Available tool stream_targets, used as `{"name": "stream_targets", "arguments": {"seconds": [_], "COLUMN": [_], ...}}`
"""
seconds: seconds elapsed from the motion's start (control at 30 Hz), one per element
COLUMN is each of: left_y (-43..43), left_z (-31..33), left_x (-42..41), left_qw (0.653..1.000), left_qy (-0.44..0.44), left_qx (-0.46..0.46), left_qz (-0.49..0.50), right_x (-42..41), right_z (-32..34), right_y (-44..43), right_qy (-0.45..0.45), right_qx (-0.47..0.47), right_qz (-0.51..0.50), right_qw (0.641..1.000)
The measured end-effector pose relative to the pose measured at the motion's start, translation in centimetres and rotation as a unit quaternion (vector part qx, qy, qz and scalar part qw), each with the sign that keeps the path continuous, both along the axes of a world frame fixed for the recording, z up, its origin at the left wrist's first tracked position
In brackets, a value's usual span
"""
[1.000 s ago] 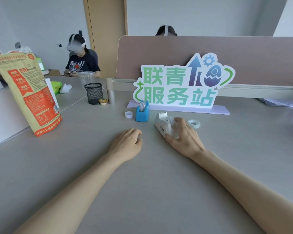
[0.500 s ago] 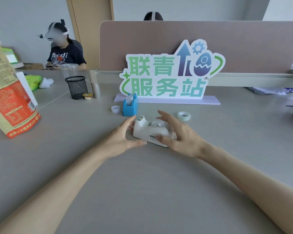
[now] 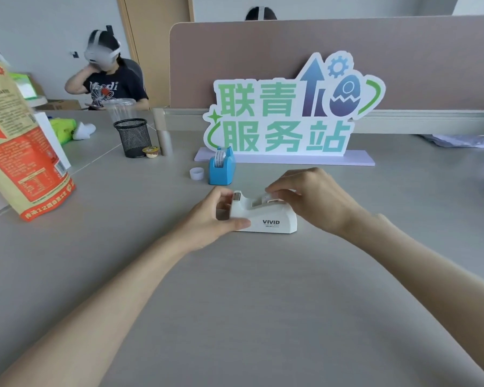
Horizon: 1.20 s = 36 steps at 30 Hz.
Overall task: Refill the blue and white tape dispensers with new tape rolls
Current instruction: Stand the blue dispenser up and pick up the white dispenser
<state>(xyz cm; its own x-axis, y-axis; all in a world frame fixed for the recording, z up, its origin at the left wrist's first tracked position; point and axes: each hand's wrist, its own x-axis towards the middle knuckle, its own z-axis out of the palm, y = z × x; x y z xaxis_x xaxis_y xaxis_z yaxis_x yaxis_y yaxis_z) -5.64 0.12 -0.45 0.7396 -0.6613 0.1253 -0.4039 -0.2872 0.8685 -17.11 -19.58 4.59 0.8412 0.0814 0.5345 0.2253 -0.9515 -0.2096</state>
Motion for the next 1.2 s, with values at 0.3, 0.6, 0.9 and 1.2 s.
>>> {"name": "stream_targets", "arguments": {"seconds": [0.3,0.6,0.9,1.2], "left_y": [-0.2,-3.1,-3.0,-2.9], "left_z": [-0.3,-0.3,-0.5,0.7], "left_x": [0.1,0.9,-1.5,-3.6], "left_qw": [1.0,0.992,0.862,0.811], "left_qy": [-0.029,-0.108,-0.487,-0.584], "left_qx": [-0.003,0.04,0.023,-0.027], "left_qz": [0.005,0.059,0.14,0.013], "right_x": [-0.3,-2.8,-1.9,-1.7], "right_z": [0.3,-4.1,-4.5,-4.6], "right_y": [-0.4,1.9,0.5,0.2], "right_qy": [-0.104,-0.055,0.039,0.052], "right_qx": [-0.03,0.192,0.437,0.511], "right_qz": [0.012,0.03,-0.039,-0.046], "right_qw": [0.994,0.979,0.898,0.857]}}
